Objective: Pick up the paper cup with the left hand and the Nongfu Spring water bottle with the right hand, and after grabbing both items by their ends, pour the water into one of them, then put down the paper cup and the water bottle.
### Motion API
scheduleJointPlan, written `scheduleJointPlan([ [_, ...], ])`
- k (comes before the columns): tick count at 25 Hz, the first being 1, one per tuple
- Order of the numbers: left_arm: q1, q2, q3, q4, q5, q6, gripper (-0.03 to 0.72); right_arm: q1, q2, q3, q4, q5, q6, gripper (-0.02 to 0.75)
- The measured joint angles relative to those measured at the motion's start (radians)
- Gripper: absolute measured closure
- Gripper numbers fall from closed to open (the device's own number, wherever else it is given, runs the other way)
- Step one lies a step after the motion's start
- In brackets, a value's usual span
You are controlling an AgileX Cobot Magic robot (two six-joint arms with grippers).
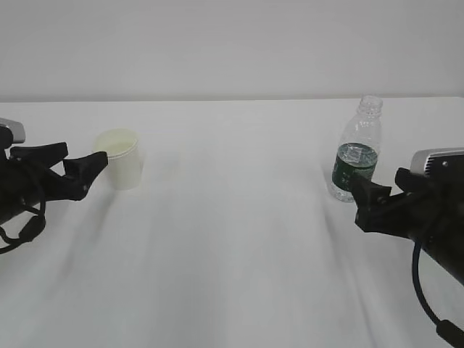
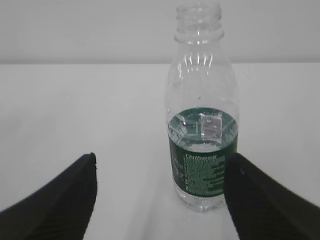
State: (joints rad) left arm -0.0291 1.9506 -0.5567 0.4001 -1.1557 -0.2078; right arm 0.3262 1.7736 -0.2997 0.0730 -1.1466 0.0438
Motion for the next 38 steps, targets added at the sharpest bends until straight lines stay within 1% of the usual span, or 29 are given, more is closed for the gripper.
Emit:
scheduleJointPlan([
  [2, -0.003, -0.024, 0.006, -0.007, 0.0, 0.0, 0.067, 0.0, -0.04, 0.0, -0.005, 0.023, 0.009, 0.146],
  [6, -0.008, -0.08, 0.024, -0.007, 0.0, -0.031, 0.08, 0.0, -0.147, 0.003, -0.005, 0.127, 0.013, 0.146],
  [12, -0.008, -0.191, 0.094, -0.034, 0.0, -0.039, 0.096, 0.0, -0.304, 0.007, 0.003, 0.228, 0.013, 0.146],
  [20, -0.008, -0.36, 0.179, -0.054, 0.002, -0.089, 0.097, 0.0, -0.521, 0.01, 0.03, 0.455, -0.019, 0.146],
  [24, -0.008, -0.456, 0.187, -0.054, 0.018, -0.143, 0.099, 0.0, -0.626, 0.013, 0.037, 0.562, -0.024, 0.146],
  [29, -0.008, -0.618, 0.192, -0.036, 0.149, -0.163, 0.1, 0.0, -0.774, 0.013, 0.037, 0.696, -0.044, 0.146],
  [32, -0.008, -0.723, 0.194, -0.021, 0.241, -0.171, 0.1, 0.0, -0.855, 0.001, 0.037, 0.81, -0.07, 0.146],
  [35, -0.008, -0.837, 0.196, 0.014, 0.341, -0.202, 0.1, 0.0, -0.926, -0.029, 0.037, 0.908, -0.091, 0.146],
  [38, -0.008, -0.967, 0.196, 0.042, 0.469, -0.218, 0.1, 0.0, -0.983, -0.055, 0.037, 0.969, -0.098, 0.146],
])
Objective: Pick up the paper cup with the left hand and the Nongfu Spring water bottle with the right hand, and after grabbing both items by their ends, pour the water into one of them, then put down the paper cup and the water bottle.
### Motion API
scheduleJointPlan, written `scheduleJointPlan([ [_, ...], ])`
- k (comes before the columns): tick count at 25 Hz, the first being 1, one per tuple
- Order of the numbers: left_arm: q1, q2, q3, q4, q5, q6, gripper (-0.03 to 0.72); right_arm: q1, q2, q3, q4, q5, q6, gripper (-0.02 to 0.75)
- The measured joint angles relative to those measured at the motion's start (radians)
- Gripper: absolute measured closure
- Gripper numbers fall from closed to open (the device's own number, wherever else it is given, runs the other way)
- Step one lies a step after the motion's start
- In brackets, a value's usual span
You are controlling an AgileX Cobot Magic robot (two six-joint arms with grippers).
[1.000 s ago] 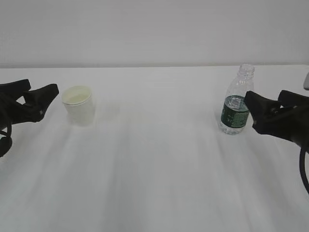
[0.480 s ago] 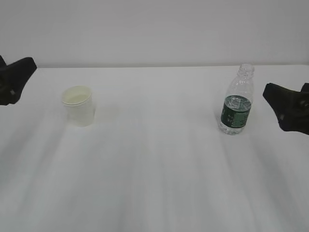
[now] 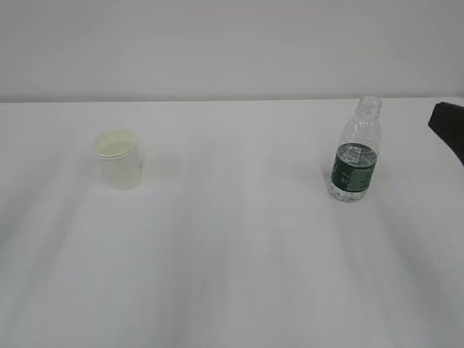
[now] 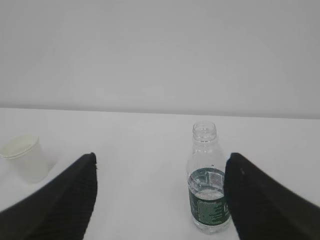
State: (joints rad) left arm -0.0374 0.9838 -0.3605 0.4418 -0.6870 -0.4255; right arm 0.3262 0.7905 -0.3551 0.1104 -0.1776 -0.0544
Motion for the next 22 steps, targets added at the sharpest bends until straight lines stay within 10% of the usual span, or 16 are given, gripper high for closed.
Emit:
scheduleJointPlan([
  [22, -0.001, -0.597, 0.004, 0.026, 0.519, -0.133, 0.135, 0.0, -0.122, -0.318, -0.052, 0.417, -0.042, 0.146],
])
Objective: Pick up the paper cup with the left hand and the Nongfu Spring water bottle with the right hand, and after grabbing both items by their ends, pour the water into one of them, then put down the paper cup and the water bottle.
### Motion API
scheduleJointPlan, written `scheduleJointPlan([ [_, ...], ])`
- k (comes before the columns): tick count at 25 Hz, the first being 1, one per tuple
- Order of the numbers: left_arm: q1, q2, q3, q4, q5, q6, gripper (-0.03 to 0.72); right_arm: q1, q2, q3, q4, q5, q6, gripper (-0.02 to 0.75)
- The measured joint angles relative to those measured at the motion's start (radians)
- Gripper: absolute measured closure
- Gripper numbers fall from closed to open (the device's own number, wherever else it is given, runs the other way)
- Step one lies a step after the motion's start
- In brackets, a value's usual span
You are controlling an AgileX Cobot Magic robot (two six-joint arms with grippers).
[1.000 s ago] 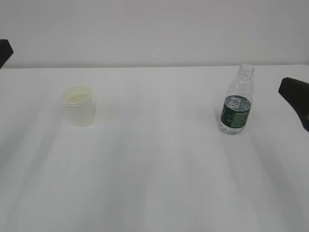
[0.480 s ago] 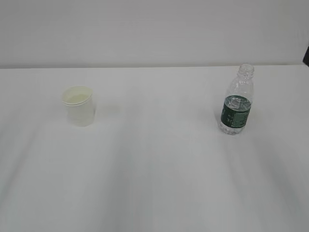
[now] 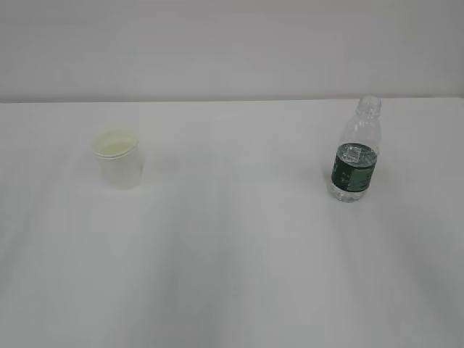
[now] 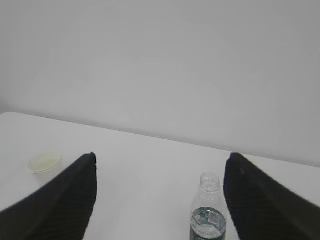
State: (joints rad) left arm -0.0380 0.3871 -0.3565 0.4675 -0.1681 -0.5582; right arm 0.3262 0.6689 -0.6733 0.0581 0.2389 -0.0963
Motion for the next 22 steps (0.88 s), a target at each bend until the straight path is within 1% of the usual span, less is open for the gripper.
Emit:
scheduleJointPlan([
  [2, -0.006, -0.026, 0.0, 0.0, 0.018, -0.002, 0.144, 0.0, -0.008, -0.033, -0.007, 0.045, 0.0, 0.146],
  [4, -0.027, -0.045, 0.0, 0.0, 0.052, -0.004, 0.148, 0.0, -0.027, -0.061, -0.022, 0.059, 0.0, 0.146],
  [9, -0.118, -0.093, -0.019, -0.007, 0.158, -0.008, 0.148, 0.0, -0.082, -0.106, -0.051, 0.071, 0.0, 0.146],
  [14, -0.208, -0.099, -0.106, -0.022, 0.29, -0.008, 0.151, 0.0, -0.122, -0.117, -0.058, 0.148, 0.0, 0.146],
  [17, -0.246, -0.099, -0.164, -0.03, 0.352, -0.008, 0.153, 0.0, -0.149, -0.117, -0.058, 0.198, 0.0, 0.146],
  [22, -0.263, -0.099, -0.271, -0.042, 0.497, -0.008, 0.153, 0.0, -0.208, -0.119, -0.058, 0.263, 0.0, 0.146],
])
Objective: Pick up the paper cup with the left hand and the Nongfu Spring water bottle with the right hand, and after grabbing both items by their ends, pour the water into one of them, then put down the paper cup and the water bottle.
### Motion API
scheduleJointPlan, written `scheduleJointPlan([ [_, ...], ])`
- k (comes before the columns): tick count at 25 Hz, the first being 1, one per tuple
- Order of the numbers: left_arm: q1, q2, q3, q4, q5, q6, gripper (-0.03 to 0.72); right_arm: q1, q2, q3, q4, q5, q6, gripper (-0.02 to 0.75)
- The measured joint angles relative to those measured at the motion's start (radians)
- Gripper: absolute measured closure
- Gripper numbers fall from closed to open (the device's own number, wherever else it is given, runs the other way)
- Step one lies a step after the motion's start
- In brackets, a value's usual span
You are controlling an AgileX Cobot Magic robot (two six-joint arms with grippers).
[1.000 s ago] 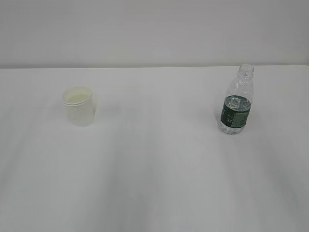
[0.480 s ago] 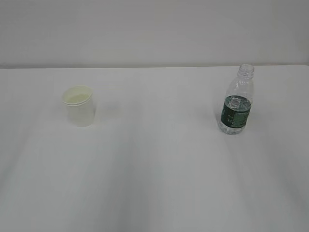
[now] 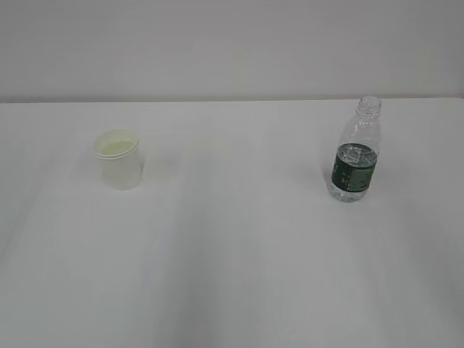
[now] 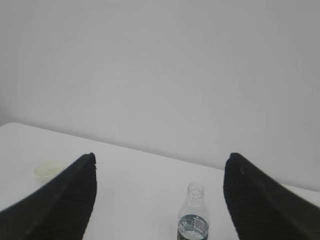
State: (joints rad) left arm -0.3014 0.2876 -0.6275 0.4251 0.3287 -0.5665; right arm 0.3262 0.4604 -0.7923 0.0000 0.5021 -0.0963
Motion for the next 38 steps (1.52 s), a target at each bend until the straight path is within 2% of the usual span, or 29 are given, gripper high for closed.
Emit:
scheduleJointPlan([
  [5, 0.0, 0.0, -0.09, -0.045, 0.157, 0.015, 0.154, 0.0, -0.072, 0.0, 0.0, 0.104, 0.0, 0.146],
  [12, 0.0, -0.002, -0.195, -0.277, 0.425, 0.338, 0.197, 0.0, -0.172, -0.002, -0.032, 0.28, 0.014, 0.146],
  [21, 0.0, -0.019, -0.226, -0.439, 0.76, 0.518, 0.202, 0.0, -0.269, -0.002, -0.072, 0.55, 0.085, 0.146],
  [29, 0.0, -0.119, -0.23, -0.497, 0.937, 0.542, 0.204, 0.0, -0.334, -0.009, -0.079, 0.759, 0.112, 0.146],
  [38, 0.0, -0.256, -0.23, -0.552, 0.945, 0.542, 0.217, 0.0, -0.397, -0.01, -0.109, 0.775, 0.137, 0.146],
])
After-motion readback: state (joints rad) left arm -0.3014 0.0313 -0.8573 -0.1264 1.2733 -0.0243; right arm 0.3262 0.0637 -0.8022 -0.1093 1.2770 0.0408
